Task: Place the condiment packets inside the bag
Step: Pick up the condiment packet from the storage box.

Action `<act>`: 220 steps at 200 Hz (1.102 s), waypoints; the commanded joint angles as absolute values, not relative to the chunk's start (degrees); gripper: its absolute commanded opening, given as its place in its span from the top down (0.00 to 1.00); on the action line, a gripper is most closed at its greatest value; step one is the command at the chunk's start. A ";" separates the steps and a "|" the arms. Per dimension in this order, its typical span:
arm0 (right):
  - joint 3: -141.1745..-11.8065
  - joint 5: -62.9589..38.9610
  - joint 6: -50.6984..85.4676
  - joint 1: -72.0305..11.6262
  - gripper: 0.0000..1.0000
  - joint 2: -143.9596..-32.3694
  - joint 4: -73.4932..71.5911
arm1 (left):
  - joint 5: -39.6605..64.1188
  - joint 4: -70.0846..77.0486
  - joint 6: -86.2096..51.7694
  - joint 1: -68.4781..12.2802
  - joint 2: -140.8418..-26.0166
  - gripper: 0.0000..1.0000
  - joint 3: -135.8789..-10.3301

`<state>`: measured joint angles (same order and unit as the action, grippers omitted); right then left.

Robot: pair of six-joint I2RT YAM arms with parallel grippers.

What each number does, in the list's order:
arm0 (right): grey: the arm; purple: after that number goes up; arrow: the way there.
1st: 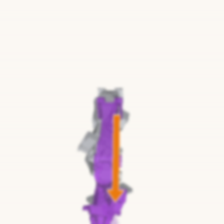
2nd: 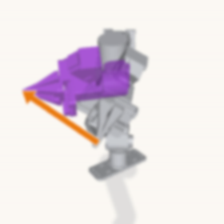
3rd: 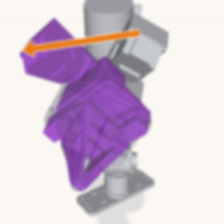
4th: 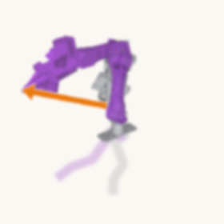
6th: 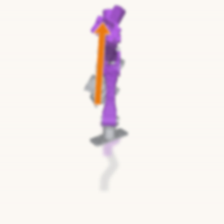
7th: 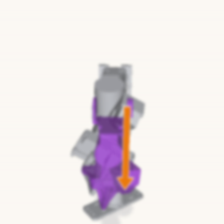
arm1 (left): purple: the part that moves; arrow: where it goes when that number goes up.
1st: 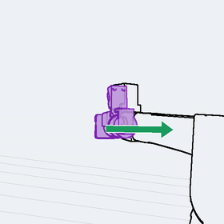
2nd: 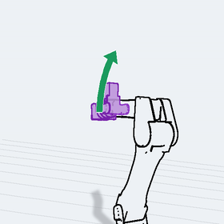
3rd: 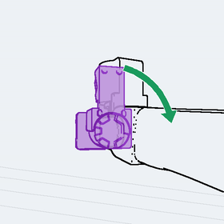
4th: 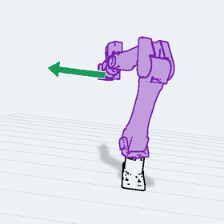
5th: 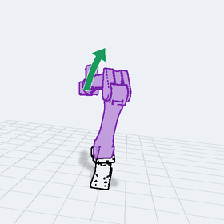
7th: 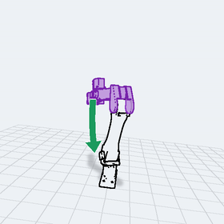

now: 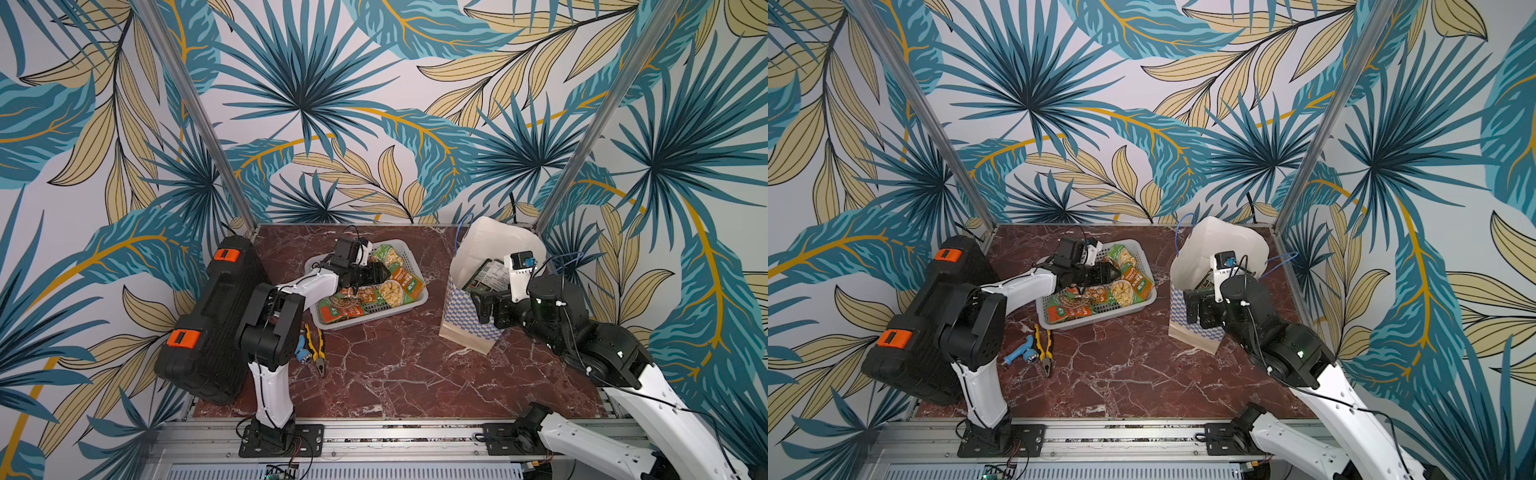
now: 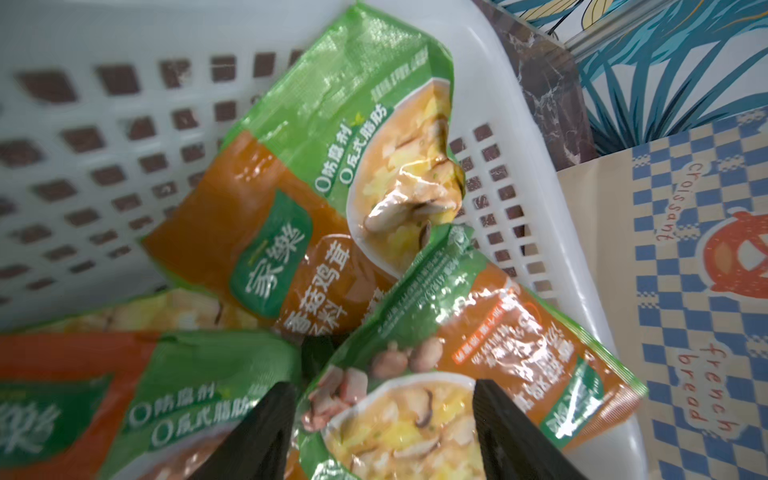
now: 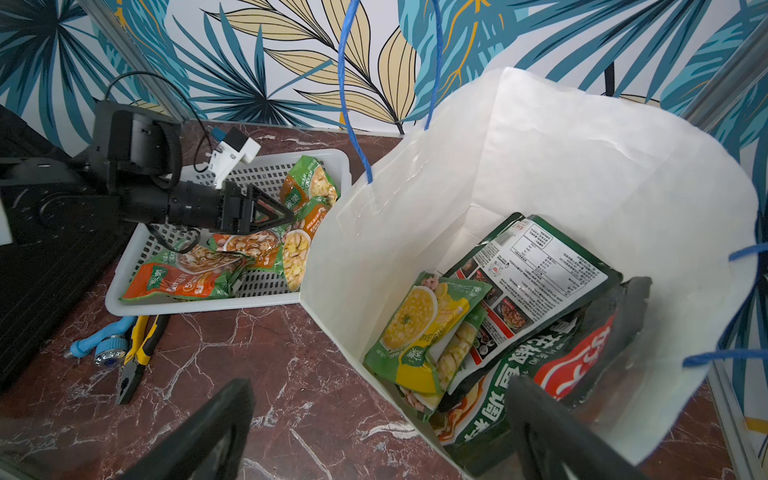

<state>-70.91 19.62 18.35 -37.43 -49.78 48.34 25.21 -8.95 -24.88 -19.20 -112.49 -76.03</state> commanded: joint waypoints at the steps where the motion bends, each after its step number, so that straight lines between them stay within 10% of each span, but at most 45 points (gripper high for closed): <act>1: -69.85 19.25 17.50 -37.46 0.00 -49.34 48.58 | 24.50 -14.95 -17.27 -19.64 -116.52 0.29 -81.31; 49: -69.85 19.34 17.36 -37.49 0.00 -49.10 48.96 | 16.11 -19.12 -10.24 -23.26 -119.33 0.35 -84.93; 120: -69.85 19.18 17.03 -37.50 0.00 -49.22 48.89 | 19.72 -11.45 -14.00 -23.35 -111.40 1.00 -78.51; 220: -67.55 27.42 19.53 -37.52 0.00 -44.32 47.46 | 11.54 -14.91 -21.79 -23.46 -88.07 1.00 -72.45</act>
<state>-69.41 21.76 18.00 -37.43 -46.70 48.27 14.96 -14.04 -18.59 -23.38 -94.11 -74.24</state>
